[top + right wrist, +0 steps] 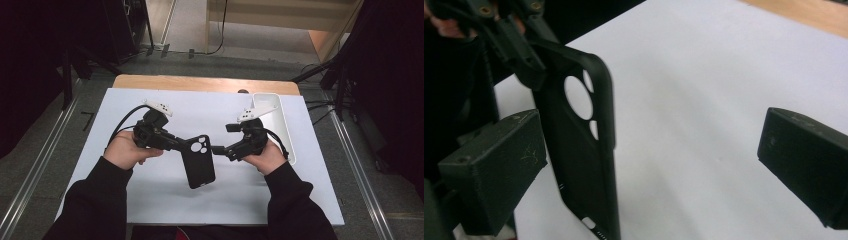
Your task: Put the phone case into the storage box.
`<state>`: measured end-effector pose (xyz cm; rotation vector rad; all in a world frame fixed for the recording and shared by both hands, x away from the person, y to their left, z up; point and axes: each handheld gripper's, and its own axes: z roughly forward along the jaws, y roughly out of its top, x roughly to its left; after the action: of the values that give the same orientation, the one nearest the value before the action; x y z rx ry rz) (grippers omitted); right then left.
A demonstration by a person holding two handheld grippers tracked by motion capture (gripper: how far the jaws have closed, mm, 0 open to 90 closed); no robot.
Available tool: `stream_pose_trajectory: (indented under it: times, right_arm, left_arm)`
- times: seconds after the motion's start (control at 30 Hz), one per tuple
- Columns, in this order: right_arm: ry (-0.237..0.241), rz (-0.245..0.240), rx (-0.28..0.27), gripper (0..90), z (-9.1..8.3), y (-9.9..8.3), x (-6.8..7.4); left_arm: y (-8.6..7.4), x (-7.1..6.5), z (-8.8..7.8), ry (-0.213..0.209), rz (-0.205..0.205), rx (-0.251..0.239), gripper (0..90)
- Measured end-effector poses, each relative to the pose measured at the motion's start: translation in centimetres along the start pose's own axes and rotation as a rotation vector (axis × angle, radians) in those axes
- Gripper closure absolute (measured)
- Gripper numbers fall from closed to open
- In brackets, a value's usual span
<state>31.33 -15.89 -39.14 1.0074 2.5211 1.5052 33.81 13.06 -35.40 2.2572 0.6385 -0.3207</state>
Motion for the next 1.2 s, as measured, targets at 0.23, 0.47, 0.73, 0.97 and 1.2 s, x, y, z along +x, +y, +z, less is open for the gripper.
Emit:
stream_pose_trajectory:
  times: [0.23, 0.47, 0.73, 0.97, 1.2]
  right_arm:
    - [-0.081, 0.019, -0.011, 0.0, -0.3, -0.3, 0.0]
    - [-0.107, 0.013, -0.022, 0.0, 0.5, -0.5, 0.6]
    - [-0.144, 0.019, -0.078, 0.0, 1.6, -1.1, 1.0]
    - [-0.181, 0.027, -0.066, 0.0, 2.4, -1.5, 1.3]
    - [-0.191, 0.019, -0.044, 0.0, 3.5, -1.9, 1.9]
  left_arm:
    - [0.1, 0.2, -0.7, 0.038, -0.066, -0.031, 79.0]
    - [0.1, 0.5, -1.6, 0.089, -0.096, -0.082, 78.9]
    - [0.0, 0.7, -2.1, 0.137, -0.123, -0.098, 78.9]
    - [0.0, 1.0, -2.2, 0.204, -0.139, -0.098, 78.8]
    - [-0.1, 1.3, -2.1, 0.255, -0.148, -0.095, 78.8]
